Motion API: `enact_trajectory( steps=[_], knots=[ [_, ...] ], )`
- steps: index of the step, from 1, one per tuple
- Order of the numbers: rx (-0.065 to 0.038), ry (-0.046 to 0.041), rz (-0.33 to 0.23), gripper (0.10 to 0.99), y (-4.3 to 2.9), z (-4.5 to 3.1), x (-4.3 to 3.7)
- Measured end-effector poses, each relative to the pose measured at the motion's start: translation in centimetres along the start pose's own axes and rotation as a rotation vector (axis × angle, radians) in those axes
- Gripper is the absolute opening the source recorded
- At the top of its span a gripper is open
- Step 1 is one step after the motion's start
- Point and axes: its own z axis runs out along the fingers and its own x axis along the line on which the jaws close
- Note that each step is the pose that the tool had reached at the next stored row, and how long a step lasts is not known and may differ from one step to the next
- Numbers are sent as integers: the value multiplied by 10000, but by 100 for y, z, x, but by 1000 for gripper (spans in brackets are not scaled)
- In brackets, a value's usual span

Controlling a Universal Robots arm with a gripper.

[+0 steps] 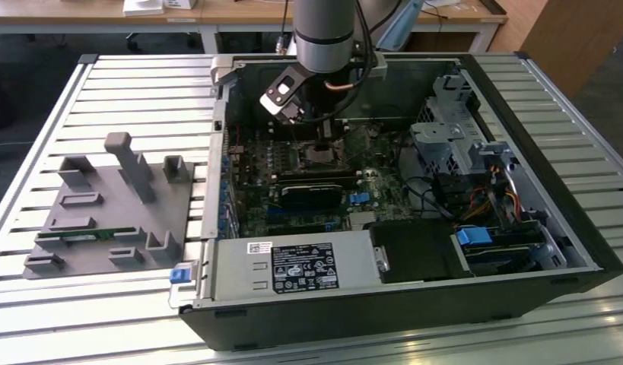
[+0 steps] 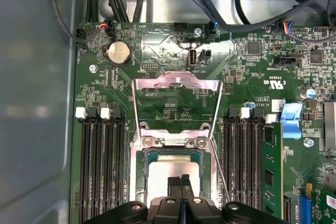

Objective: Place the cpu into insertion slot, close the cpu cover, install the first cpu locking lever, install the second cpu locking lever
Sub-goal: 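Close the cpu cover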

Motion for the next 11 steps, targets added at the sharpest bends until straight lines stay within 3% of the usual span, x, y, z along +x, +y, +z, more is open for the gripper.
enact_trajectory(
  steps=[11],
  knots=[
    [1,-1,1,118,4,-68,0]
  ],
)
